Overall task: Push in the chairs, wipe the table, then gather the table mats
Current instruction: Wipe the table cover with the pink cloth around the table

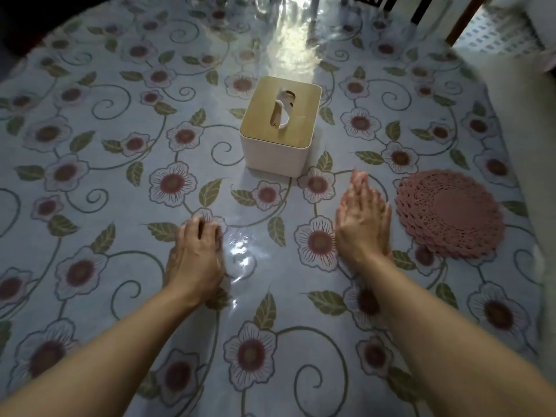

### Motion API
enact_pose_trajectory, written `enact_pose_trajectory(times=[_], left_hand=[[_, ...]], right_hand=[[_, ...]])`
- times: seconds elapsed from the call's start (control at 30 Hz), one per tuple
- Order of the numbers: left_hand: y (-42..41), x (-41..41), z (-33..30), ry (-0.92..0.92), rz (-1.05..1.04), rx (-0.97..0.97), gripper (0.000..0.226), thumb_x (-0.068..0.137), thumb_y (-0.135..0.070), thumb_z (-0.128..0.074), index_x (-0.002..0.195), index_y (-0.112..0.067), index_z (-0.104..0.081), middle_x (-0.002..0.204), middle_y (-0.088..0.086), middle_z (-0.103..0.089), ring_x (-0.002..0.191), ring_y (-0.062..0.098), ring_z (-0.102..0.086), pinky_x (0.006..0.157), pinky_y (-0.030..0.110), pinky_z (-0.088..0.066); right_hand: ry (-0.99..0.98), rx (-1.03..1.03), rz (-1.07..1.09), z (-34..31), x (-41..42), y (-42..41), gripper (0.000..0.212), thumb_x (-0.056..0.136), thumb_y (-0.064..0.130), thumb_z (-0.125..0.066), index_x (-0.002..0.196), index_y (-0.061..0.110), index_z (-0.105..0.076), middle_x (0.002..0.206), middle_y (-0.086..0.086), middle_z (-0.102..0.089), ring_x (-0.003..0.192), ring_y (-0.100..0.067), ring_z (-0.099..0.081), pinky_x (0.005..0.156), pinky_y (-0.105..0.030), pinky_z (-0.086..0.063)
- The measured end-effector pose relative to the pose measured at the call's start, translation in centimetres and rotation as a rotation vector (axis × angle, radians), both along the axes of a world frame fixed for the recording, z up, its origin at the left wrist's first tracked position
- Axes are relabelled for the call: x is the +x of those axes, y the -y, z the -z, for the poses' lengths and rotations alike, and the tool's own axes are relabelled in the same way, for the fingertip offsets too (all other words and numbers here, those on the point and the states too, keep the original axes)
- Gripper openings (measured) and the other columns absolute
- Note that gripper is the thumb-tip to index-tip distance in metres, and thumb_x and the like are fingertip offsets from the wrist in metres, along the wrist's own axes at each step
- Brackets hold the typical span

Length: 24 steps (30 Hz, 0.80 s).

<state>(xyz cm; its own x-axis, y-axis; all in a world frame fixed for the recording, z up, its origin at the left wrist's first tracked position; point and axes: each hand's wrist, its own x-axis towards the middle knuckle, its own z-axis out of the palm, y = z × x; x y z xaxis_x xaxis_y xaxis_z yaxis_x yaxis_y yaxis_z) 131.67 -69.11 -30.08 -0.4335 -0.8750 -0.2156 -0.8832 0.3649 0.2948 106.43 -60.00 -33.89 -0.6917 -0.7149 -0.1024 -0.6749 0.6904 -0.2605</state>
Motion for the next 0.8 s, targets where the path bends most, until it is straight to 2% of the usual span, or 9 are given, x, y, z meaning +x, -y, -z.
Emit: enact_pose_trajectory(times=[0.07, 0.13, 0.23, 0.3, 0.37, 0.5, 0.57, 0.67, 0.8], left_hand=[[-0.6, 0.1, -0.1, -0.004, 0.024, 0.005, 0.051, 0.086, -0.009, -0.046, 0.136, -0.011, -0.037, 0.151, 0.013, -0.020, 0.137, 0.031, -0.017, 0.110, 0.047, -0.029], [-1.5, 0.3, -0.4, 0.003, 0.054, 0.031, 0.059, 0.082, -0.009, -0.051, 0.139, -0.011, -0.035, 0.152, 0.012, -0.020, 0.137, 0.031, -0.016, 0.111, 0.047, -0.028], [-3.0, 0.6, -0.8, 0.019, 0.105, 0.044, 0.055, 0.082, -0.011, -0.052, 0.136, -0.010, -0.038, 0.152, 0.013, -0.022, 0.136, 0.033, -0.019, 0.108, 0.048, -0.029], [-4.7, 0.6, -0.7, 0.030, 0.141, 0.038, 0.050, 0.084, -0.011, -0.047, 0.133, -0.010, -0.042, 0.151, 0.015, -0.024, 0.134, 0.035, -0.022, 0.107, 0.050, -0.030], [-6.4, 0.5, -0.7, 0.024, 0.174, 0.062, 0.050, 0.083, -0.011, -0.049, 0.133, -0.010, -0.042, 0.151, 0.016, -0.024, 0.134, 0.035, -0.024, 0.106, 0.050, -0.032], [-9.4, 0.4, -1.3, 0.013, 0.279, 0.089, 0.052, 0.078, -0.010, -0.060, 0.127, -0.012, -0.045, 0.150, 0.013, -0.023, 0.133, 0.032, -0.023, 0.105, 0.045, -0.032], [-10.1, 1.0, -1.3, 0.043, 0.344, 0.119, 0.060, 0.077, -0.009, -0.061, 0.133, -0.013, -0.040, 0.153, 0.010, -0.020, 0.136, 0.030, -0.019, 0.106, 0.043, -0.033], [-10.8, 3.2, -1.5, 0.059, 0.429, 0.144, 0.057, 0.080, -0.012, -0.059, 0.133, -0.016, -0.040, 0.153, 0.007, -0.020, 0.138, 0.028, -0.018, 0.106, 0.043, -0.037], [-11.6, 6.0, -2.8, 0.094, 0.424, 0.183, 0.051, 0.080, -0.005, -0.052, 0.129, -0.015, -0.043, 0.152, 0.005, -0.023, 0.135, 0.028, -0.023, 0.100, 0.044, -0.040]], right_hand=[[-0.029, -0.091, -0.115, -0.2, 3.2, -1.3, 0.061, 0.098, 0.028, -0.021, 0.151, 0.022, 0.007, 0.158, 0.004, 0.017, 0.146, -0.018, 0.012, 0.119, -0.042, 0.003], [0.035, -0.144, -0.424, -0.8, 8.3, -3.9, 0.064, 0.099, 0.024, -0.030, 0.152, 0.023, 0.006, 0.160, 0.006, 0.010, 0.146, -0.017, 0.011, 0.120, -0.041, 0.000], [0.081, -0.081, -0.910, -1.0, 14.2, -9.6, 0.059, 0.096, 0.037, -0.041, 0.150, 0.025, -0.022, 0.159, 0.003, -0.014, 0.147, -0.021, -0.002, 0.119, -0.043, -0.004], [0.061, -0.017, -1.022, -0.7, 14.0, -13.5, 0.058, 0.093, 0.041, -0.045, 0.146, 0.025, -0.031, 0.156, 0.002, -0.025, 0.146, -0.022, -0.013, 0.119, -0.042, -0.007], [0.019, 0.053, -0.950, -0.9, 11.3, -16.1, 0.060, 0.094, 0.045, -0.039, 0.149, 0.027, -0.023, 0.158, 0.004, -0.016, 0.147, -0.019, -0.005, 0.119, -0.042, -0.008], [-0.024, 0.189, -0.401, -2.0, 5.0, -17.8, 0.072, 0.086, 0.060, -0.008, 0.148, 0.028, 0.011, 0.155, 0.005, 0.021, 0.145, -0.018, 0.018, 0.117, -0.039, 0.009], [0.036, 0.233, -0.262, -2.5, 5.4, -17.4, 0.080, 0.081, 0.065, -0.005, 0.146, 0.026, 0.018, 0.153, 0.003, 0.030, 0.142, -0.019, 0.025, 0.116, -0.038, 0.016], [0.185, 0.260, -0.365, -3.5, 10.8, -17.1, 0.080, 0.090, 0.056, -0.022, 0.147, 0.022, 0.022, 0.149, 0.000, 0.040, 0.136, -0.022, 0.038, 0.115, -0.047, 0.016], [0.326, 0.375, -0.806, -4.7, 21.4, -17.8, 0.086, 0.079, 0.047, -0.028, 0.150, 0.019, 0.012, 0.151, -0.003, 0.032, 0.139, -0.024, 0.032, 0.115, -0.049, 0.013]])
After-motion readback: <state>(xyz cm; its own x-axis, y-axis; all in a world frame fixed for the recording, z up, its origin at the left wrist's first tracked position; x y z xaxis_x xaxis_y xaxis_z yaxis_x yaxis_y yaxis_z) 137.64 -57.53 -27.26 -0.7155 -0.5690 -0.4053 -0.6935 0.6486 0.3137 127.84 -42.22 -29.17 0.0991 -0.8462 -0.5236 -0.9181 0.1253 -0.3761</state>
